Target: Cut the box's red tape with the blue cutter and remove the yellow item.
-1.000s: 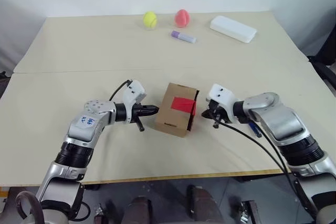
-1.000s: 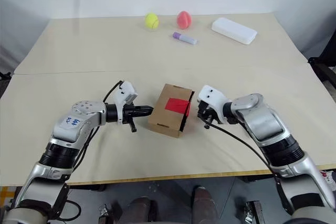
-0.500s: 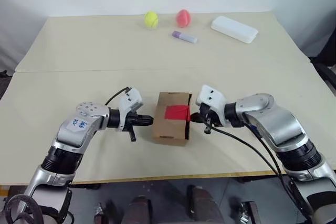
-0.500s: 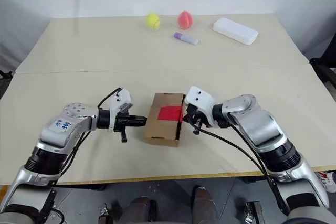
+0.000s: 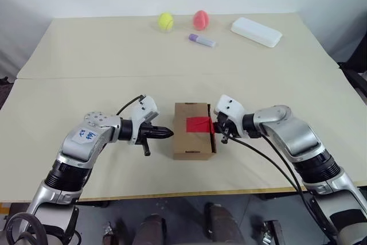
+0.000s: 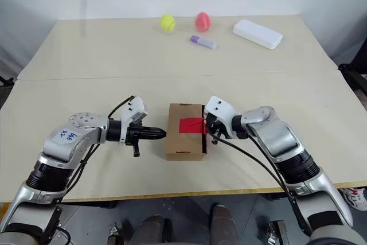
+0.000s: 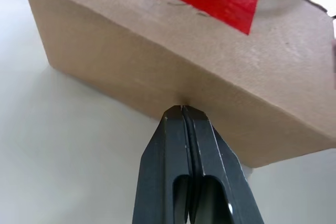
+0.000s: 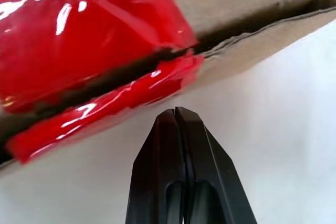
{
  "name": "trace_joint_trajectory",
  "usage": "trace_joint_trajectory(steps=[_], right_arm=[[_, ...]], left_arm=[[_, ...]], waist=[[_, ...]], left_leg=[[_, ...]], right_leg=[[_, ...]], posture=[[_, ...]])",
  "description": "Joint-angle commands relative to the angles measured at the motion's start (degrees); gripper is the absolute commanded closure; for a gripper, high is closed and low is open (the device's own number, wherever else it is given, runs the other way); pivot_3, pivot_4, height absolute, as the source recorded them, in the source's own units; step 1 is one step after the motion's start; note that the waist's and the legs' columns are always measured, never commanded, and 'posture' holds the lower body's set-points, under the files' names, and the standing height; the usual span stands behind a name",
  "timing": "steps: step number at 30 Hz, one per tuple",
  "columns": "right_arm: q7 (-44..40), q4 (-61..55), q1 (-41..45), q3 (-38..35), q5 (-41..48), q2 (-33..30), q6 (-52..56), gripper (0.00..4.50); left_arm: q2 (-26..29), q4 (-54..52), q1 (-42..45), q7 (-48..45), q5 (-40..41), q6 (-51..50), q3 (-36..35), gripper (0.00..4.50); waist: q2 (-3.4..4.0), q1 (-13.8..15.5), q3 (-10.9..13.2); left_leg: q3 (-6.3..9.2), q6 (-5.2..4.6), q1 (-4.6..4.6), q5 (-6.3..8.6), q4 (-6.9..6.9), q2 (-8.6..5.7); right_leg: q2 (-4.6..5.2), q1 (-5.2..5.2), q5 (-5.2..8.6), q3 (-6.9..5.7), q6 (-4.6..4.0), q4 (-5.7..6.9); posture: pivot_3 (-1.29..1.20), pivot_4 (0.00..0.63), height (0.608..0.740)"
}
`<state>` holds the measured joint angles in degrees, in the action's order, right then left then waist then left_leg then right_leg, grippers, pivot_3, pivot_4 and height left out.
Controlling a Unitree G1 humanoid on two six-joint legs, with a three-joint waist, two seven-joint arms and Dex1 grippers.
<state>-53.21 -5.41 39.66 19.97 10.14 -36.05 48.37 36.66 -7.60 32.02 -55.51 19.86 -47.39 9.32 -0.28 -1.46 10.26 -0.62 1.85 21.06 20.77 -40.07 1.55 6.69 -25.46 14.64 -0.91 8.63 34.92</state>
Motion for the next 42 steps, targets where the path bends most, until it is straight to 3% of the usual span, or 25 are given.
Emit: trace_joint_trajectory(steps=[1, 4, 7, 11, 15, 19, 30, 36, 42], right_arm=[[-0.1, -2.3, 0.9, -1.1, -0.5, -1.3, -0.7, 4.47], [0.7, -3.7, 0.6, -2.0, -1.1, -2.8, -0.7, 4.47], [2.8, -5.1, 1.4, -7.2, -0.2, -5.6, 3.8, 3.92], [4.5, -7.5, 3.4, -13.2, 2.6, -6.3, 8.8, 2.60], [6.4, -11.0, 5.1, -17.0, 6.3, -4.5, 15.0, 1.30], [7.4, -15.0, 3.5, -16.3, 8.9, -3.2, 18.1, 0.03], [10.7, -14.5, -2.5, -9.3, 6.5, -4.7, 14.8, 0.03], [8.6, -14.3, -6.9, -5.9, 3.8, -12.2, 10.4, 0.03], [6.9, -12.3, -9.0, -2.7, 0.8, -15.1, 5.7, 0.03]], left_arm=[[1.6, -0.5, 1.4, 0.2, 0.2, 1.4, -2.2, 4.50], [2.6, 1.1, 2.5, 0.1, 0.3, 2.7, -3.7, 4.50], [0.9, 1.2, 6.2, -1.0, 5.4, 2.2, -8.0, 4.50], [-1.8, -0.2, 9.0, -1.9, 9.4, 0.6, -8.5, 4.50], [-3.4, 1.1, 9.7, -2.3, 7.9, 2.1, -5.0, 4.50], [-4.9, 4.9, 9.9, -2.9, 3.7, 6.9, 0.1, 4.50], [-8.5, 14.8, 12.5, -6.0, -4.0, 17.0, 6.8, 4.50], [-8.3, 17.2, 12.5, -8.3, -5.5, 19.5, 7.1, 4.50], [-8.3, 16.6, 11.6, -8.8, -5.8, 19.8, 6.9, 4.50]], waist=[[0.00, 0.0, 0.0], [0.00, 0.0, 0.0], [-0.02, 0.3, 0.0], [-0.02, 1.2, 0.0], [-0.02, 1.1, 0.0], [-0.02, 1.3, 0.0], [-0.04, 1.3, 0.0], [-0.14, 2.3, -0.1], [-0.18, 2.3, -0.2]], left_leg=[[0.00, 0.00, 0.00, 0.00, 0.00, 0.00], [0.00, 0.00, 0.01, 0.00, 0.00, 0.00], [0.01, 0.00, 0.04, 0.00, 0.00, 0.00], [-0.02, -0.01, 0.06, 0.01, -0.02, -0.01], [-0.02, -0.02, 0.00, 0.01, 0.05, 0.01], [-0.02, -0.02, 0.01, 0.01, 0.02, 0.00], [-0.06, -0.02, -0.04, 0.01, -0.01, -0.01], [-0.01, -0.03, -0.12, 0.02, -0.03, -0.02], [-0.10, -0.10, -0.16, 0.05, -0.03, -0.02]], right_leg=[[0.00, 0.00, 0.00, 0.00, 0.00, 0.00], [0.00, 0.00, 0.00, 0.00, 0.00, -0.02], [0.00, -0.01, 0.00, -0.01, 0.00, -0.04], [0.02, 0.00, 0.00, -0.01, 0.00, -0.08], [-0.02, -0.01, 0.00, -0.01, 0.00, -0.06], [-0.02, 0.00, 0.00, 0.00, 0.00, -0.06], [-0.02, 0.05, 0.00, 0.01, 0.00, -0.06], [-0.01, 0.20, 0.00, 0.01, 0.00, -0.11], [-0.02, 0.27, -0.01, 0.02, 0.00, -0.32]], posture=[[0.00, 0.150, 0.740], [0.00, 0.150, 0.740], [0.00, 0.150, 0.740], [0.00, 0.150, 0.740], [0.00, 0.150, 0.740], [0.00, 0.150, 0.740], [0.00, 0.150, 0.740], [0.00, 0.150, 0.740], [0.00, 0.150, 0.740]])
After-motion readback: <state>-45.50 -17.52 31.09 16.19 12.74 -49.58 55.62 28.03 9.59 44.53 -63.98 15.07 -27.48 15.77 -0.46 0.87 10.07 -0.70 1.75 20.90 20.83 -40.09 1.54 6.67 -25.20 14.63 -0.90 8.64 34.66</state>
